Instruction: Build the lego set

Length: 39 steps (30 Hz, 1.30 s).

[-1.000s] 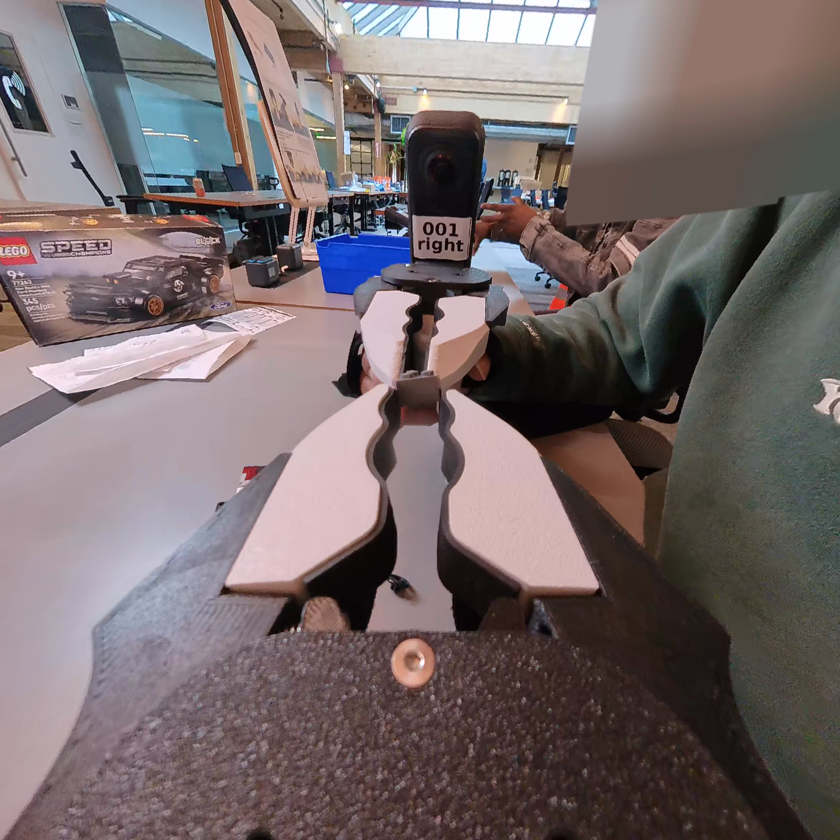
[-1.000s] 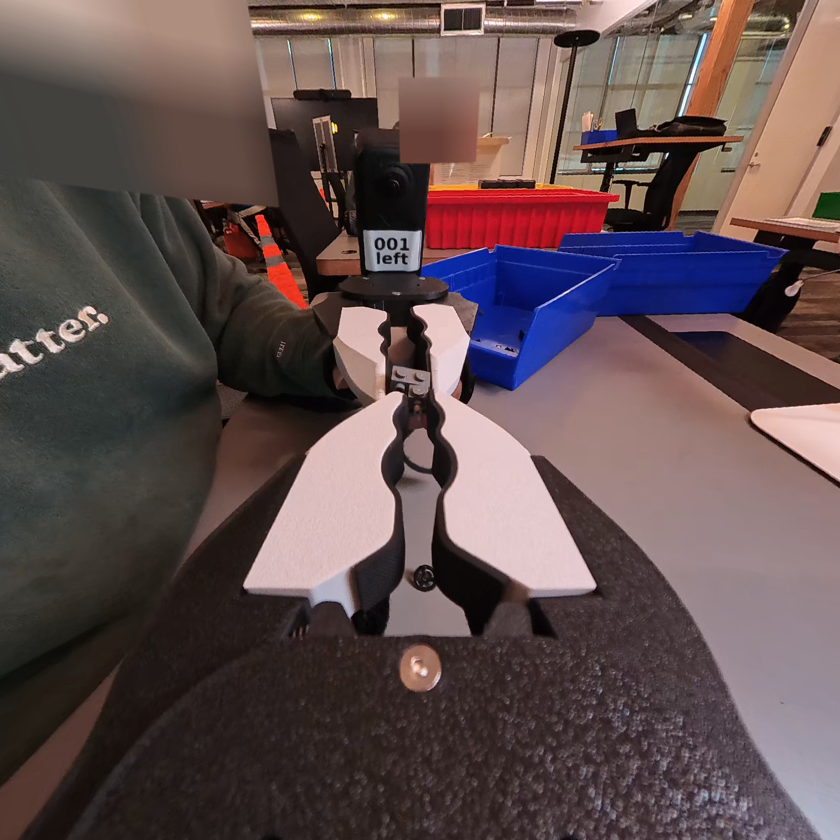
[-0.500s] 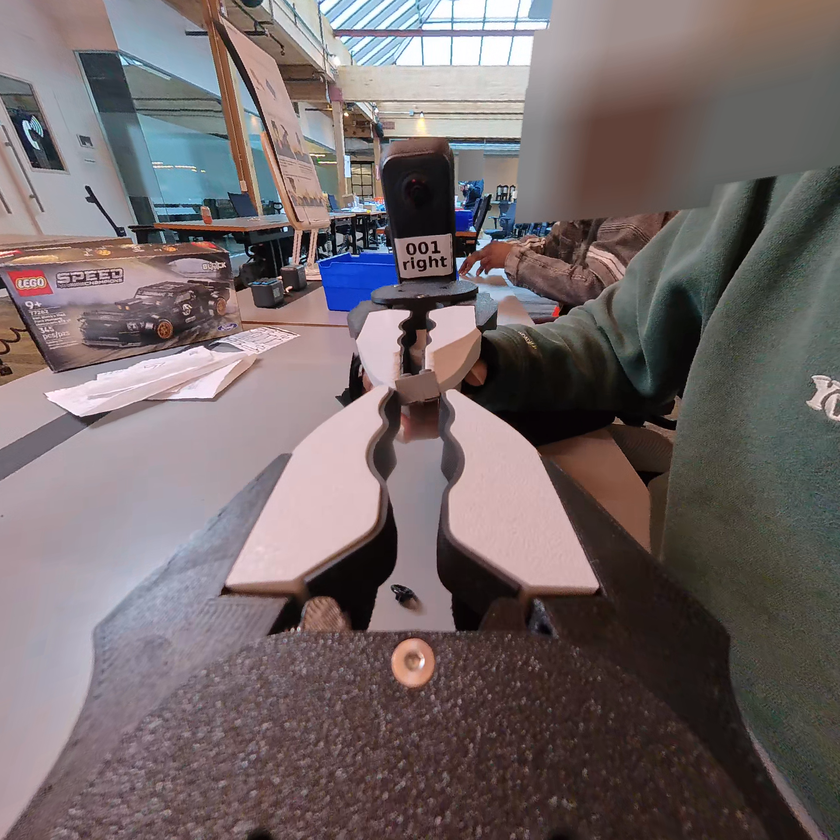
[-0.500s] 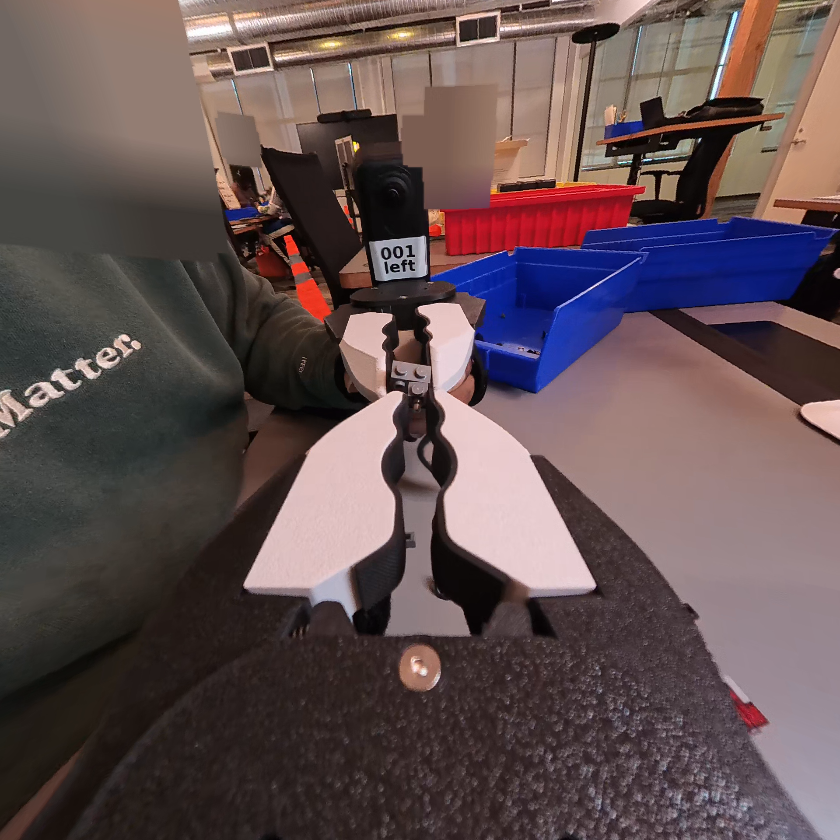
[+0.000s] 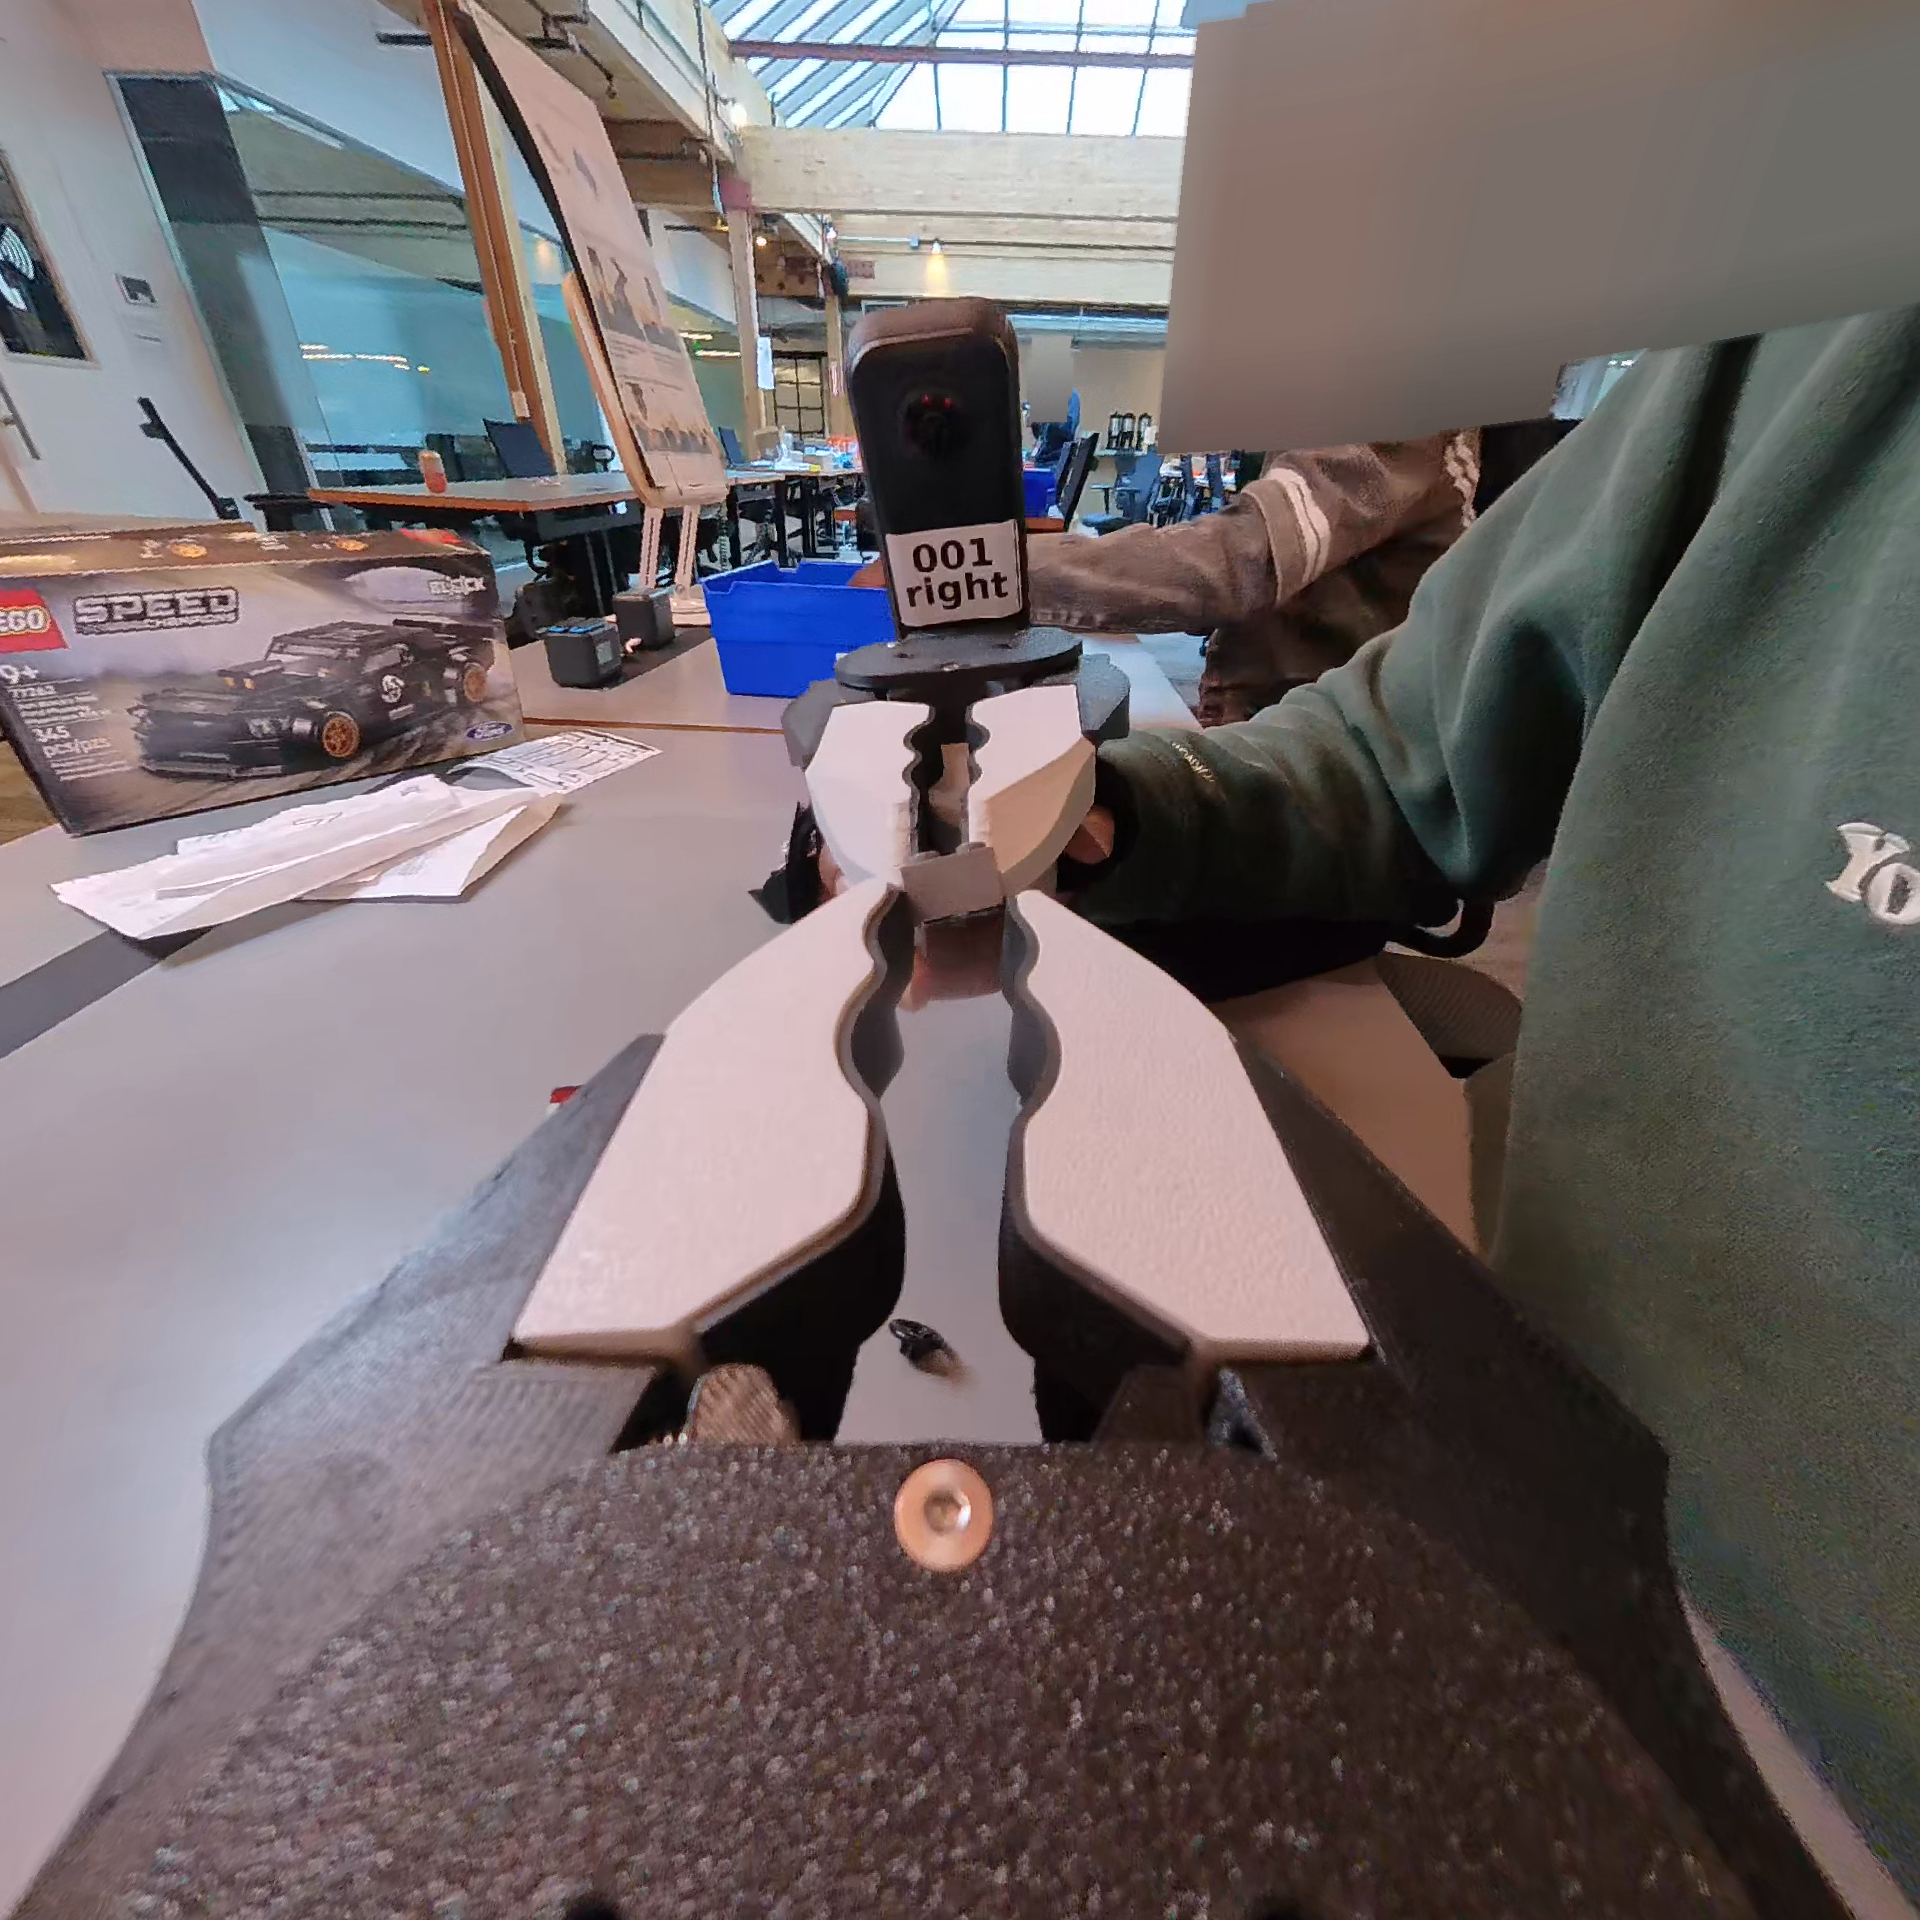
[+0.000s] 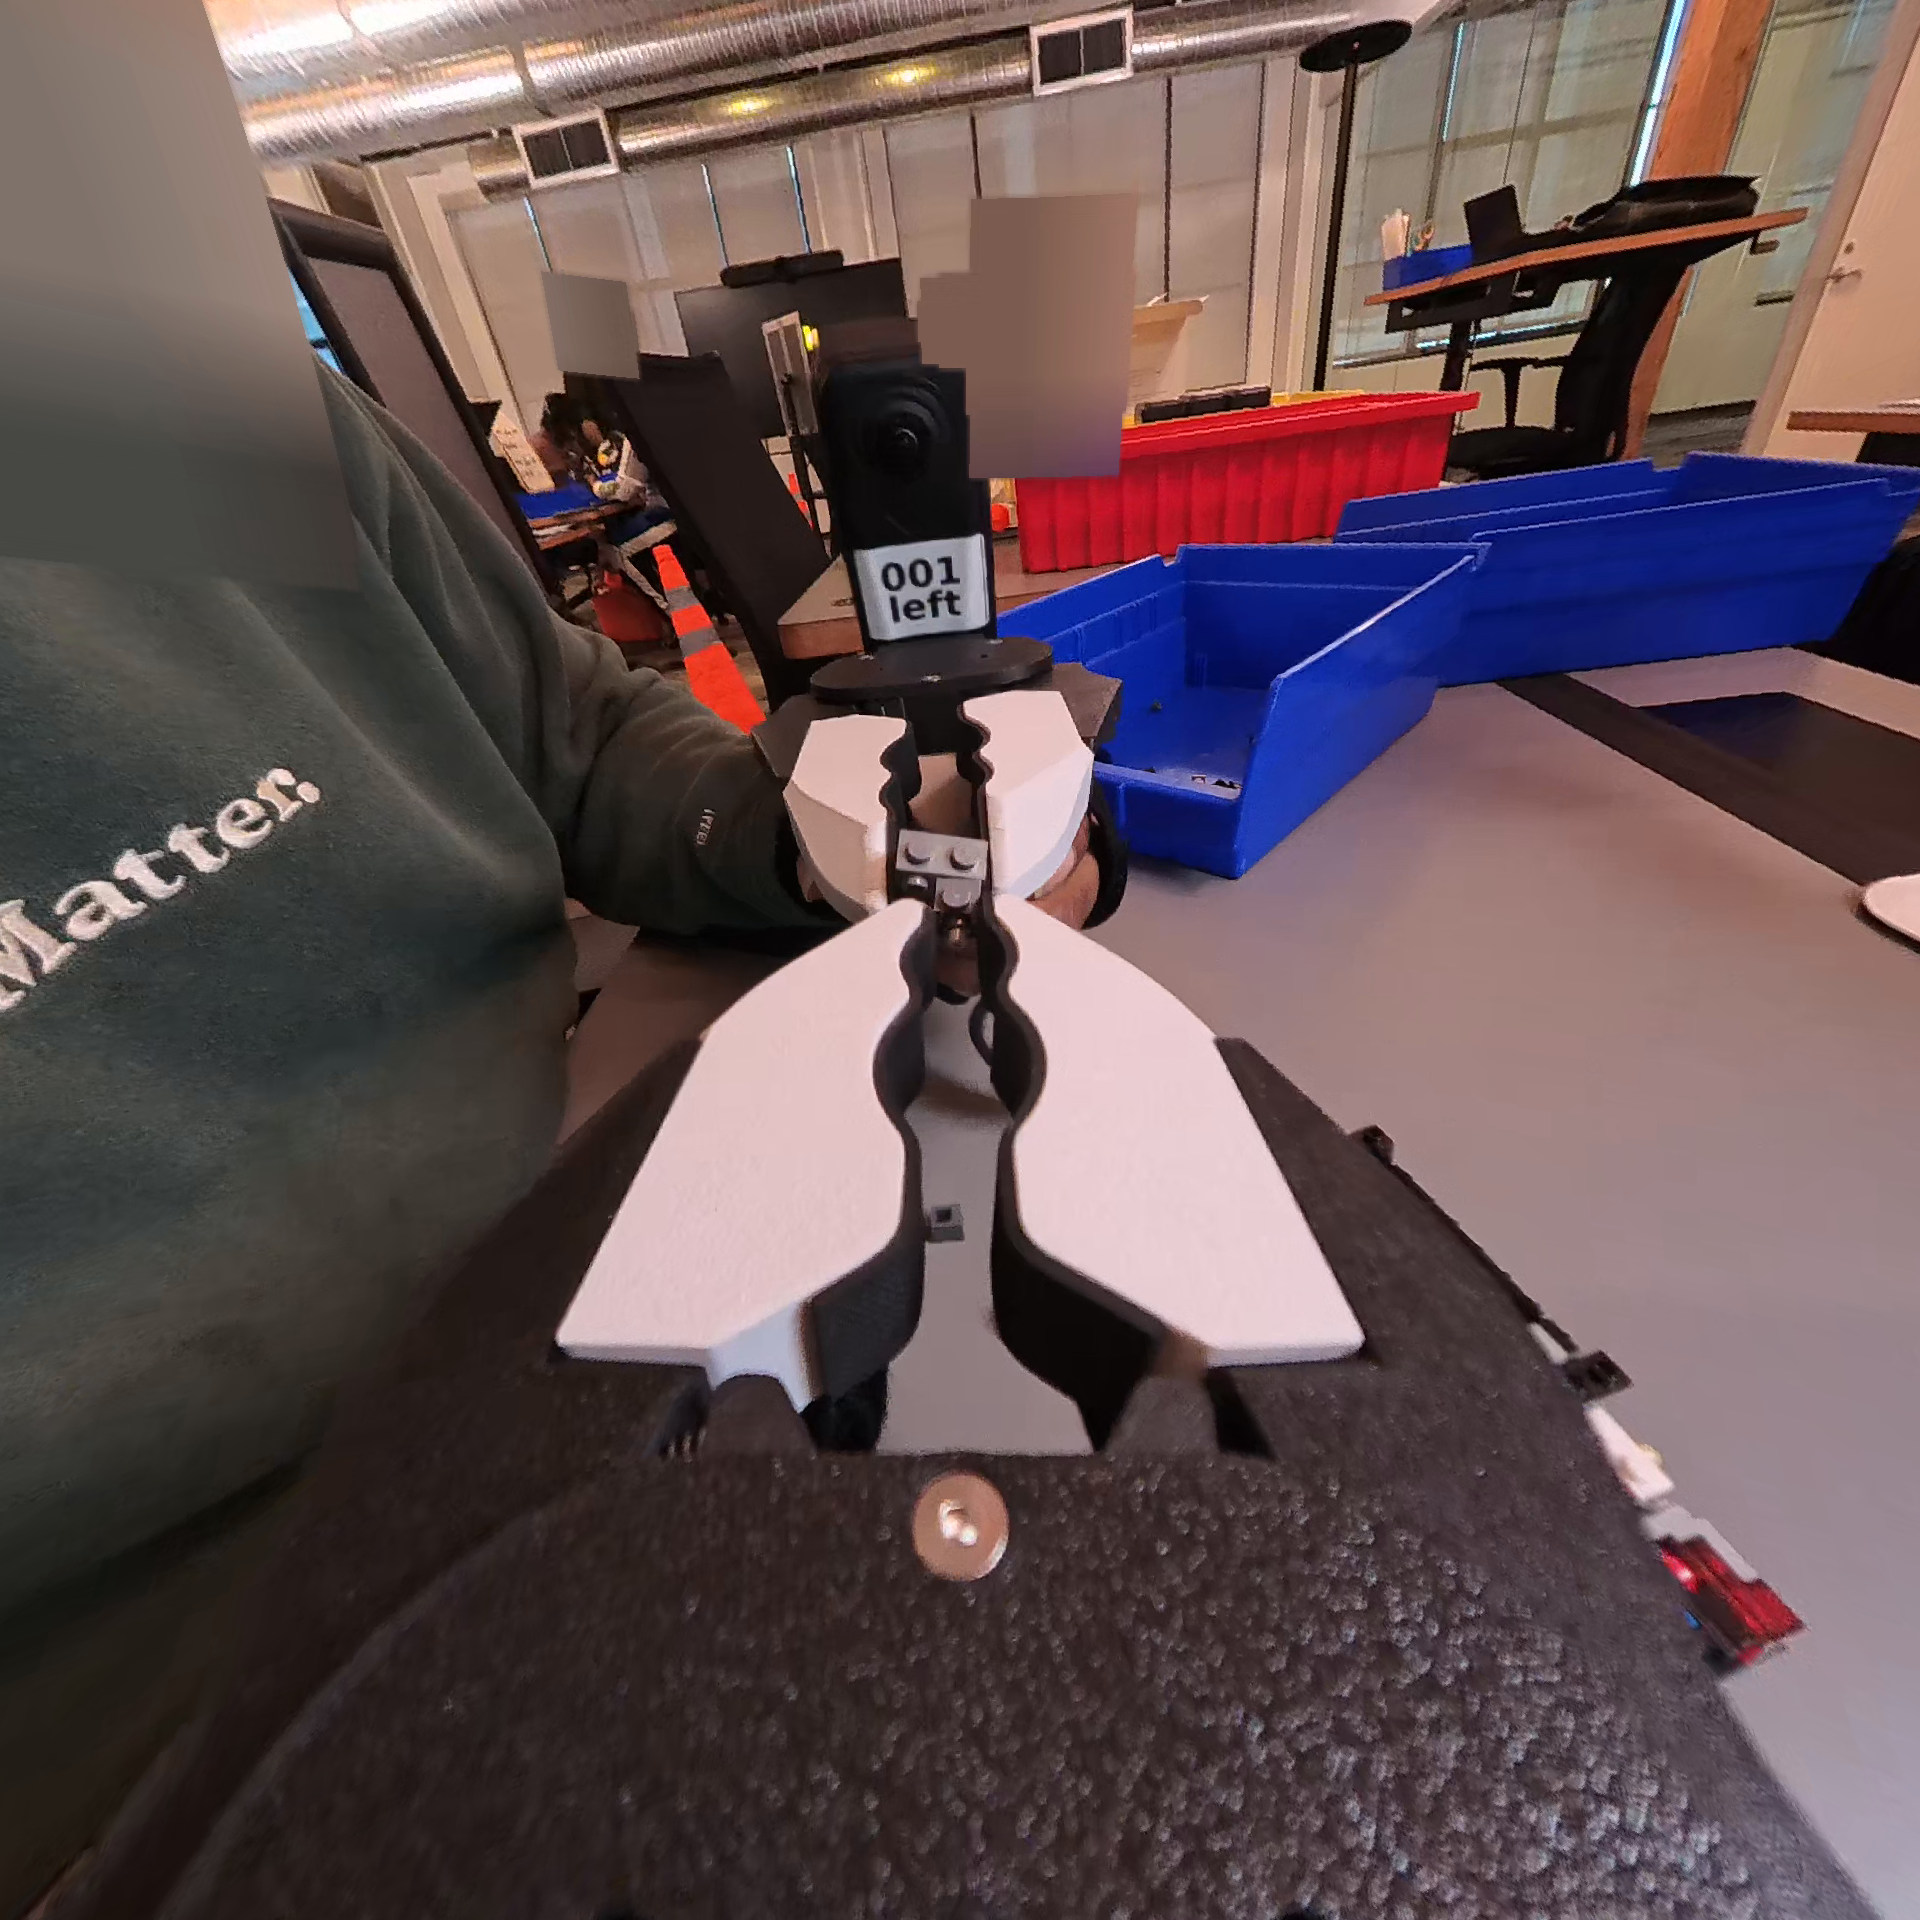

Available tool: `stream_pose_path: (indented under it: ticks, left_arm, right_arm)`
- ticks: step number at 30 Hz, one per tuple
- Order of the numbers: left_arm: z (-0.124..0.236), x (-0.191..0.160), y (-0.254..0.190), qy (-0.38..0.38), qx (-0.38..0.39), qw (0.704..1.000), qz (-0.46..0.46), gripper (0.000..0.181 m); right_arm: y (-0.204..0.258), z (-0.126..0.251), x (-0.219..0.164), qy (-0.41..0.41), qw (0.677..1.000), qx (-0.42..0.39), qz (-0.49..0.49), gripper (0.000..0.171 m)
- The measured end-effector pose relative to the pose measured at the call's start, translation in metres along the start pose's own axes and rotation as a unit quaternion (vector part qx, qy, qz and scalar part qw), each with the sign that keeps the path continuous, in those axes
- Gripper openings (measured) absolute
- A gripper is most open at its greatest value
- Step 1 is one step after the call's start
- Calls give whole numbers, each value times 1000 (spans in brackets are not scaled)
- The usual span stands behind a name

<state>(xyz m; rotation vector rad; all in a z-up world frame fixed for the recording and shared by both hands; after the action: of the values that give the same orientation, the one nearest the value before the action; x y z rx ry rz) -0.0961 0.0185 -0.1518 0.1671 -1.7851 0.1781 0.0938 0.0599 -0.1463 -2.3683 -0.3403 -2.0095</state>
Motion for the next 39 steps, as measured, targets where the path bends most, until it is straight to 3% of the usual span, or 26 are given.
stream_pose_path:
  ticks: [7, 17, 22, 26, 30, 39]
  left_arm:
    - [3, 1, 0, 2, -1, 1000, -23, 17]
    - [1, -2, -2, 19, -10, 999, -32, 17]
    - [1, -3, -1, 39, -5, 999, -25, 17]
    - [5, 0, 4, 38, 4, 999, -15, 27]
    - [2, -5, 3, 69, 3, 998, -13, 18]
    - [2, -3, 4, 69, 15, 997, -19, 18]
  right_arm:
    - [1, -1, -1, 1, 1000, 4, -11, 14]
    - [2, -1, -3, -4, 1000, 5, -10, 9]
    - [1, -1, -2, 22, 1000, -9, 10, 8]
    - [0, -1, -5, 56, 998, -23, 29, 8]
    - [1, -3, -7, 74, 995, -31, 54, 8]
    - [3, -4, -6, 63, 994, -46, 83, 8]
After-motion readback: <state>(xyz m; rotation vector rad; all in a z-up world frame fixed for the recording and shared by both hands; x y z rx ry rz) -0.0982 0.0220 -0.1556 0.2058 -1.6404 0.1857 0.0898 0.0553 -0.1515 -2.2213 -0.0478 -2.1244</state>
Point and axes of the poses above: each gripper's, where its closed fingertips meet, z back along the fingers, x out of its top, y = z × x across the jaws, the point moved 10 cm from there along z, back along the fingers, and after that the axes turned 11 degrees about -y, right-handed, at the moved point
